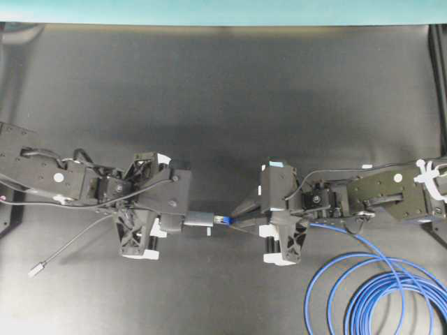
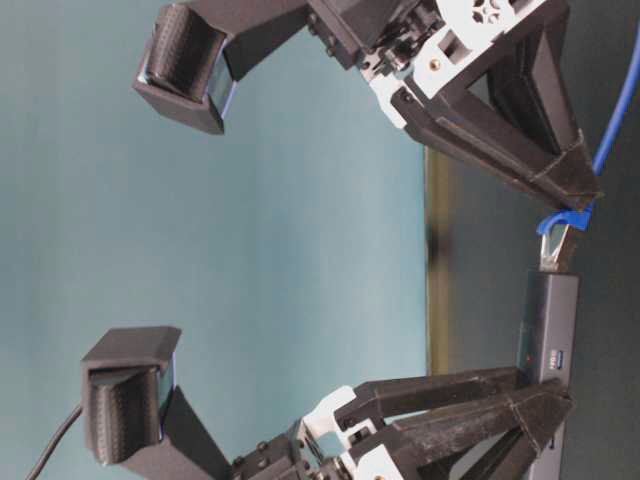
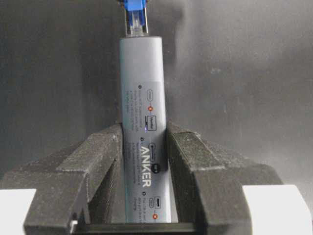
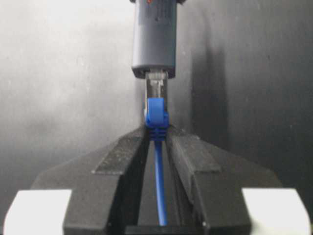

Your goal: Insert the LAN cable into the hub.

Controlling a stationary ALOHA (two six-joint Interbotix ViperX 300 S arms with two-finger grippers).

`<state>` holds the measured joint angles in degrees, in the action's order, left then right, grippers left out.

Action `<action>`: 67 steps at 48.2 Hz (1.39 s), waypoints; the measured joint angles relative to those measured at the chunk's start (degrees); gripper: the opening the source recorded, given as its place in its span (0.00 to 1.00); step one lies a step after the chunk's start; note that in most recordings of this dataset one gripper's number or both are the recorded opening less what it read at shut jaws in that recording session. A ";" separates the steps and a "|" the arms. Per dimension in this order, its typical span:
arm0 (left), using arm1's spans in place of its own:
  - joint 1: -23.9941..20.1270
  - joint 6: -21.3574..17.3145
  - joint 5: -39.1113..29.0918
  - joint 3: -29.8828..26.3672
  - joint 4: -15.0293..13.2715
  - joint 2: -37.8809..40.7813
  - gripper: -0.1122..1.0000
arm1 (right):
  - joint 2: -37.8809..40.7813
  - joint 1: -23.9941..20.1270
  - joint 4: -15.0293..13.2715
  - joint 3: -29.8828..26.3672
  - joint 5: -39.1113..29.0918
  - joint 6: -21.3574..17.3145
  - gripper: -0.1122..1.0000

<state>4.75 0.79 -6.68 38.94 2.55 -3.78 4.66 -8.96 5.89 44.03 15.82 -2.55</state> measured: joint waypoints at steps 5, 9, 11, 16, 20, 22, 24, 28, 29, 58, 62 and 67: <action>-0.09 -0.09 -2.46 -1.49 -0.09 0.62 0.35 | 0.00 0.00 -0.18 -0.53 -1.14 0.18 0.21; 0.00 -0.09 -4.48 -2.81 -0.09 1.41 0.35 | 0.00 0.00 -0.35 -0.88 -2.11 0.18 0.21; 0.00 -0.18 -5.63 -3.60 -0.09 1.85 0.35 | 0.00 -0.09 -0.35 -0.97 -2.64 0.18 0.21; 0.00 -0.62 -8.70 -5.71 0.00 3.08 0.35 | 0.09 -0.09 -0.44 -1.14 -3.25 0.09 0.21; 0.00 -1.58 -10.72 -7.47 0.00 4.22 0.35 | 0.09 -0.18 -0.44 -1.14 -3.34 0.18 0.21; -0.09 -2.29 -11.60 -8.44 -0.09 4.66 0.35 | 0.09 -0.26 -0.44 -1.14 -3.34 0.09 0.21; -0.09 -2.81 -12.22 -9.05 -0.09 5.01 0.35 | 0.09 -0.44 -0.44 -1.14 -3.34 0.18 0.21; 0.00 -3.87 -13.27 -10.11 -0.09 5.63 0.35 | 0.09 -0.70 -0.44 -1.14 -3.60 0.18 0.21; 0.00 -4.04 -13.62 -10.46 0.00 5.80 0.35 | 0.09 -0.70 -0.44 -1.14 -3.78 0.18 0.21; -0.09 -4.48 -15.73 -14.41 0.00 7.91 0.35 | 0.09 -0.79 0.88 -1.05 -1.32 -0.18 0.21; 0.00 -4.48 -15.73 -14.33 0.00 7.82 0.35 | 0.18 -0.79 0.88 -1.05 -1.32 -0.09 0.21; -0.09 -4.48 -15.64 -14.15 0.00 7.91 0.35 | 0.09 -0.70 0.88 -0.62 -1.32 -0.09 0.21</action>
<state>4.66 -3.69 -22.32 24.79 2.55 4.13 4.75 -9.67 6.77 43.42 14.50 -2.64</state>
